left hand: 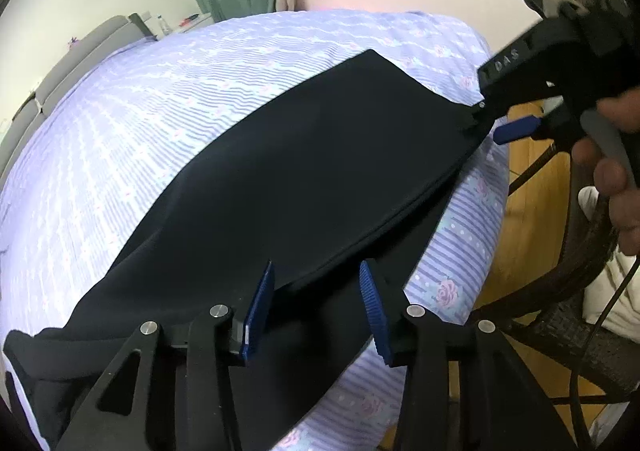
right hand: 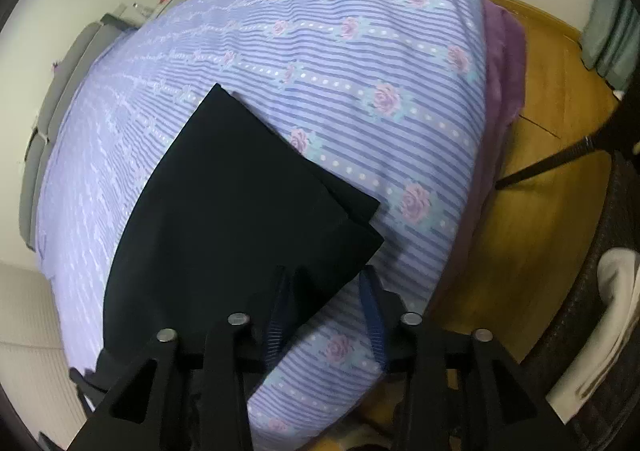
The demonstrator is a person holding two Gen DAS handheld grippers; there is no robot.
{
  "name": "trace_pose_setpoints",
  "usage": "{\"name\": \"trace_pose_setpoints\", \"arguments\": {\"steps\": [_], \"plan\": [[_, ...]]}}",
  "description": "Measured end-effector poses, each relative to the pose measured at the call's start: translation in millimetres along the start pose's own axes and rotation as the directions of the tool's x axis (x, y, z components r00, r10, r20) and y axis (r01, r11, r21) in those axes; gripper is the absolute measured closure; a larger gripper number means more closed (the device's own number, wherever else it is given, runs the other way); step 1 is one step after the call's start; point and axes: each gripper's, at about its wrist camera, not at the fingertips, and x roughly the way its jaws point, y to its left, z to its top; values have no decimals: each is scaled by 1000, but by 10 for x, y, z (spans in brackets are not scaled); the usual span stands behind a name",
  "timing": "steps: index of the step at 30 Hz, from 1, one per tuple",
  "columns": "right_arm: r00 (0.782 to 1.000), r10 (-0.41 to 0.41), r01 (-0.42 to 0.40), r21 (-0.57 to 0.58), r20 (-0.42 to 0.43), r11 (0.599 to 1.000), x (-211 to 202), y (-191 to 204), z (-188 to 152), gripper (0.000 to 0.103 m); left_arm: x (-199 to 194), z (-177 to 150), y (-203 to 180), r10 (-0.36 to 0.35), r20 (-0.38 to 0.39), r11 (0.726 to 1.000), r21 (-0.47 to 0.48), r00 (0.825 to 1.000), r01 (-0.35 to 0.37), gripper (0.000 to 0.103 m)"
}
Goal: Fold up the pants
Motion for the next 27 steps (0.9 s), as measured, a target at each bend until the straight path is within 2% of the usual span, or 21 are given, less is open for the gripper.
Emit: {"name": "trace_pose_setpoints", "arguments": {"steps": [2, 4, 7, 12, 17, 21, 23, 27], "plan": [[1000, 8, -8, 2, 18, 1000, -77, 25, -56, 63, -104, -30, 91, 6, 4, 1000, -29, 1000, -6, 59], [999, 19, -19, -2, 37, 1000, -168, 62, -143, 63, -215, -38, 196, 10, 2, 998, -64, 1000, -10, 53], [997, 47, -45, -20, 63, 999, -352, 185, -316, 63, -438, -136, 400, 27, 8, 994, -102, 1000, -26, 53], [993, 107, -103, -73, 52, 992, -535, 528, -712, 63, -741, -372, 861, 104, 22, 988, -115, 994, -101, 51], [984, 179, -179, -56, -14, 982, -422, 931, -1132, 63, -849, -686, 1484, 182, 41, 980, -89, 982, -177, 51], [976, 209, -209, -7, -55, 978, -211, 1239, -1395, 63, -753, -889, 1878, 185, 68, 983, -21, 980, -184, 51], [972, 221, -220, 16, -78, 975, -129, 1374, -1485, 63, -758, -967, 2179, 168, 67, 985, -51, 984, -165, 51], [969, 225, -235, -90, -102, 968, -76, 1875, -1628, 63, -805, -1079, 2720, 186, 35, 970, -165, 982, -178, 51]]}}
